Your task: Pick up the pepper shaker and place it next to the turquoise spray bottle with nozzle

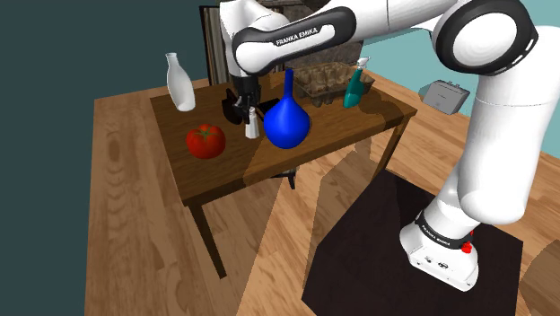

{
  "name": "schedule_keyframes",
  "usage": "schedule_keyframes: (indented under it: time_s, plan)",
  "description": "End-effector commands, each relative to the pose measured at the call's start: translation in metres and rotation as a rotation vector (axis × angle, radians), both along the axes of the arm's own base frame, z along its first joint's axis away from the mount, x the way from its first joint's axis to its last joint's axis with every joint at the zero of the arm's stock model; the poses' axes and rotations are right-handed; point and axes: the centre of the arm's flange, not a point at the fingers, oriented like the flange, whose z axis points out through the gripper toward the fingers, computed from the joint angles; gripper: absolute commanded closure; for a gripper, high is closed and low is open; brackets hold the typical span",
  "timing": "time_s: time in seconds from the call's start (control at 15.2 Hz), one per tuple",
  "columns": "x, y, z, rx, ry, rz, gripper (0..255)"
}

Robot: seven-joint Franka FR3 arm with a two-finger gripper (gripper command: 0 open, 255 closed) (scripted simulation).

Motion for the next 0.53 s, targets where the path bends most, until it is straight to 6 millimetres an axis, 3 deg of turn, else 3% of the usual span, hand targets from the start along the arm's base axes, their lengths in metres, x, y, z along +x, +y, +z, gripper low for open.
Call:
schedule_keyframes:
  time_s: [0.0,0.46]
  plan:
    - [0.0,0.0,0.01,0.0,0.0,0.0,255]
    - [0.0,0.0,0.047,0.0,0.0,0.0,255]
